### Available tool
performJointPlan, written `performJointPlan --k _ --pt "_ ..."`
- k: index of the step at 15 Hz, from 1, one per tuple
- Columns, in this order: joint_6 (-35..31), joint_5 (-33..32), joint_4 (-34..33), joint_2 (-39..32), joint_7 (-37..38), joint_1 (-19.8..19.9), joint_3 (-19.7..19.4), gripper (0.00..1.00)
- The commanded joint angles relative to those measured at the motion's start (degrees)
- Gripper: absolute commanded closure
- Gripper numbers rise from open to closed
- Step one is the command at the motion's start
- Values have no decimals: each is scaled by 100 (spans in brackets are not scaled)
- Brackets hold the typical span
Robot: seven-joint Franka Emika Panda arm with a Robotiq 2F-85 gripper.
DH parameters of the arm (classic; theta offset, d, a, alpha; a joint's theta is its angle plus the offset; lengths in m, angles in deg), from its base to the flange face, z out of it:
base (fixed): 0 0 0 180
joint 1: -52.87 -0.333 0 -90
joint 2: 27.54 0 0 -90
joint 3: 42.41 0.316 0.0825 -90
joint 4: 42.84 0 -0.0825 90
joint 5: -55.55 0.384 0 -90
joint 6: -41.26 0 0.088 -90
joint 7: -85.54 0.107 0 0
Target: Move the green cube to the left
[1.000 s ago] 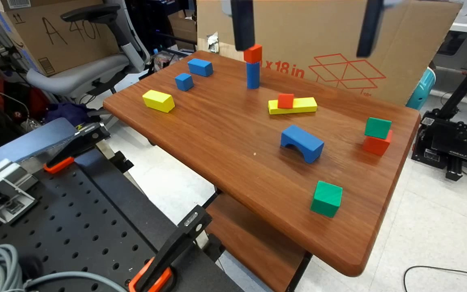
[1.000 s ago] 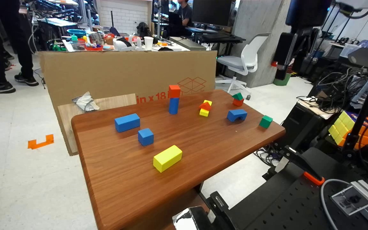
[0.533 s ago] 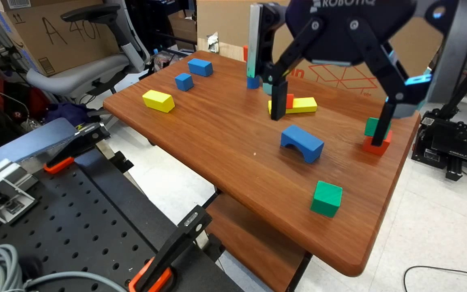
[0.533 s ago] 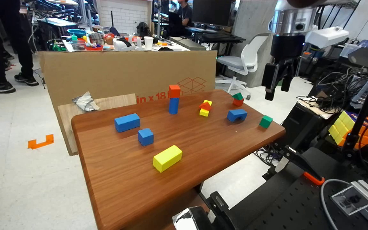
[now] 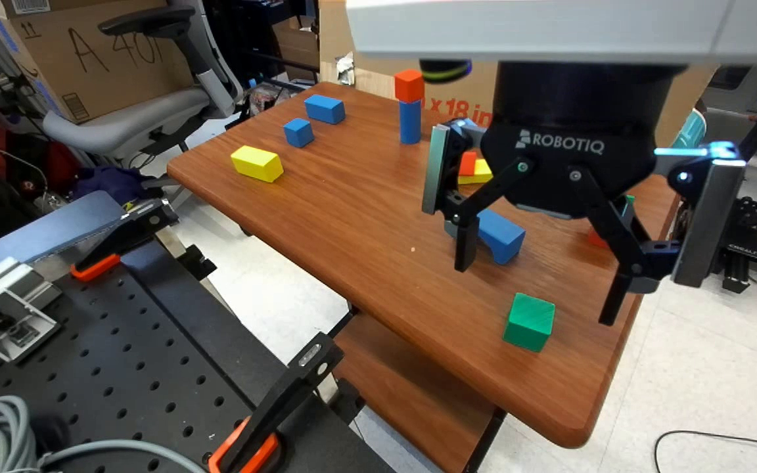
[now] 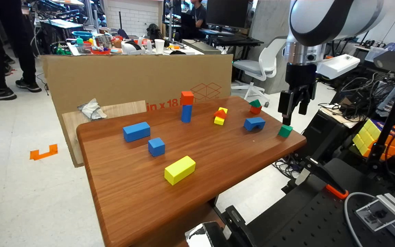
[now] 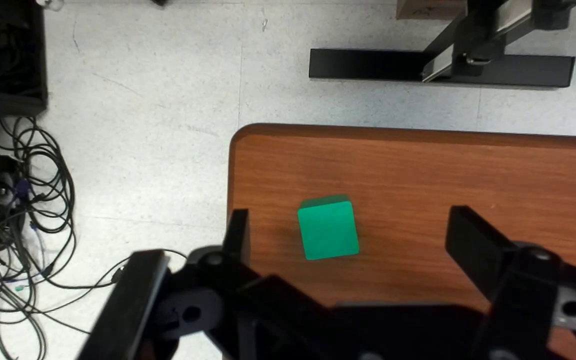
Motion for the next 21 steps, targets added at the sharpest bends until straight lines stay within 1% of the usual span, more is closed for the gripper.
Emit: performJointPlan --k 1,8,10,11,12,13,14,17,20,21 --pt "-177 -206 -242 -288 55 39 -68 0" --pt "-87 -159 -714 -858 -96 63 -1 0" --pt "-91 -216 -806 -989 -67 15 -33 0" --pt "-75 -217 -833 -1033 -100 17 -21 11" --pt "-65 -235 -851 -1077 -108 3 -24 28" --pt "-71 -258 -844 -1107 -119 -13 -25 34" --pt "-64 -281 -833 -1118 -144 -20 -20 44" --pt "-44 -306 -755 -1043 -187 -28 12 66" --pt "264 -19 -669 -853 -177 74 121 88" --pt "369 31 -628 -772 -192 101 137 88"
